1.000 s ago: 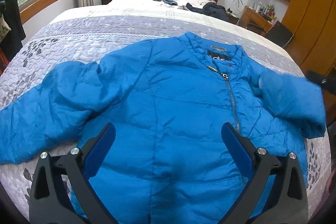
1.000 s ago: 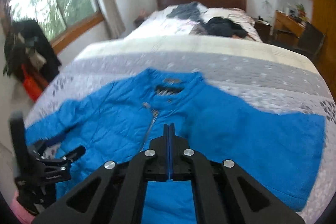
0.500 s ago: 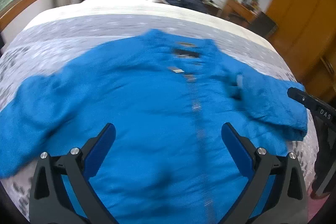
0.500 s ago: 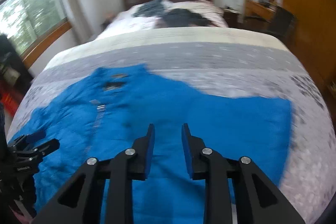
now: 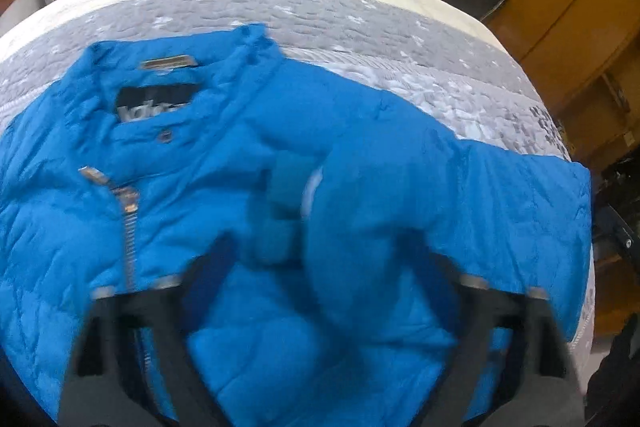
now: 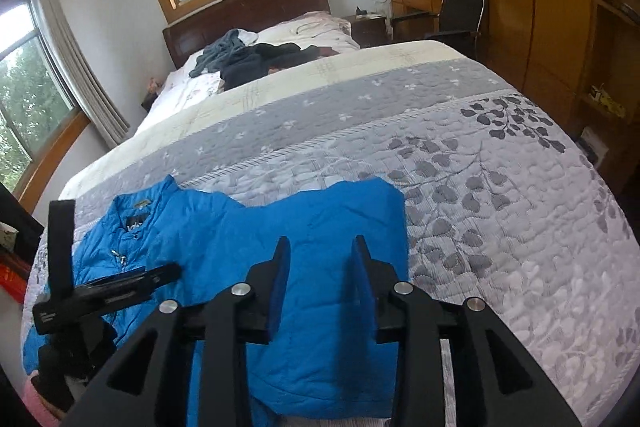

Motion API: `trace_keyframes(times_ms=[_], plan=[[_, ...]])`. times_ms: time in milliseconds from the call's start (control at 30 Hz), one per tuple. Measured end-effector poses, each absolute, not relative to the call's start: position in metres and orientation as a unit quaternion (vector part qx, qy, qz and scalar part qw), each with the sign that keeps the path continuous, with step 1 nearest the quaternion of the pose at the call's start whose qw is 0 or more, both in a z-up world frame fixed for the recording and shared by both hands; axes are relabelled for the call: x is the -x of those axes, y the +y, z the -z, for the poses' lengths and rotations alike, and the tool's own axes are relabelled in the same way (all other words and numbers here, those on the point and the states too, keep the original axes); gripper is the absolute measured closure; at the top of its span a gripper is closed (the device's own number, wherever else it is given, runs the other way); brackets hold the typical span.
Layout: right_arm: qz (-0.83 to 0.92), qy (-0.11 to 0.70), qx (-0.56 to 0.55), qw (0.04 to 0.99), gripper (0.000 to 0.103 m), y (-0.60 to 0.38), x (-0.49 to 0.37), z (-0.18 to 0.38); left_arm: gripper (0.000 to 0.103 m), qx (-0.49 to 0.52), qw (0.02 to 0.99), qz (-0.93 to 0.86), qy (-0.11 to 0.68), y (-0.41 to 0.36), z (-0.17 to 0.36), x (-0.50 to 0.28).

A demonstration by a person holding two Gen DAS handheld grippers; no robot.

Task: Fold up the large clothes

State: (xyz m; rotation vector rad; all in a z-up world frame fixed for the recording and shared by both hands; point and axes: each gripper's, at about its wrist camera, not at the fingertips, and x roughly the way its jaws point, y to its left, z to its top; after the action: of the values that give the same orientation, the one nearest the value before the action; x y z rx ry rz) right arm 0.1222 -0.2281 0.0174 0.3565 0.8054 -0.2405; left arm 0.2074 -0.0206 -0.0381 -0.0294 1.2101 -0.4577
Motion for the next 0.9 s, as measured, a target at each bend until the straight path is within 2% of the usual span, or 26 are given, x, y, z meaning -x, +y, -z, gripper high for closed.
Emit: trace_keyframes(times_ms=[67, 100, 133, 167, 233, 400, 500, 600, 900], plan=[[0.118, 0.387, -0.175, 0.898, 0.070, -0.231, -0.121, -0.017, 0.059, 0.023, 0.796, 0.220, 0.564, -0.026, 0.037, -0.206], [0.118, 0.386, -0.179, 0.897, 0.070, -0.233, -0.120, -0.017, 0.064, 0.030, 0.796, 0.223, 0.563, -0.025, 0.037, -0.206], [0.118, 0.385, -0.183, 0.897, 0.070, -0.235, -0.119, -0.017, 0.073, 0.041, 0.797, 0.227, 0.559, -0.024, 0.034, -0.204], [0.119, 0.384, -0.187, 0.896, 0.070, -0.237, -0.118, -0.018, 0.080, 0.048, 0.799, 0.232, 0.553, -0.022, 0.031, -0.202], [0.121, 0.380, -0.196, 0.896, 0.070, -0.242, -0.115, -0.019, 0.085, 0.053, 0.810, 0.243, 0.532, -0.016, 0.018, -0.193], [0.119, 0.367, -0.217, 0.897, 0.069, -0.252, -0.108, -0.022, 0.087, 0.080, 0.835, 0.254, 0.481, 0.030, -0.022, -0.174], [0.100, 0.371, -0.229, 0.894, 0.062, -0.253, -0.111, -0.018, 0.087, 0.086, 0.855, 0.242, 0.451, 0.068, -0.044, -0.165], [0.069, 0.385, -0.227, 0.892, 0.062, -0.242, -0.118, -0.012, 0.087, 0.093, 0.866, 0.216, 0.441, 0.112, -0.056, -0.163], [-0.005, 0.461, -0.187, 0.868, 0.050, -0.183, -0.149, 0.030, 0.087, 0.102, 0.872, 0.118, 0.463, 0.214, -0.032, -0.175]])
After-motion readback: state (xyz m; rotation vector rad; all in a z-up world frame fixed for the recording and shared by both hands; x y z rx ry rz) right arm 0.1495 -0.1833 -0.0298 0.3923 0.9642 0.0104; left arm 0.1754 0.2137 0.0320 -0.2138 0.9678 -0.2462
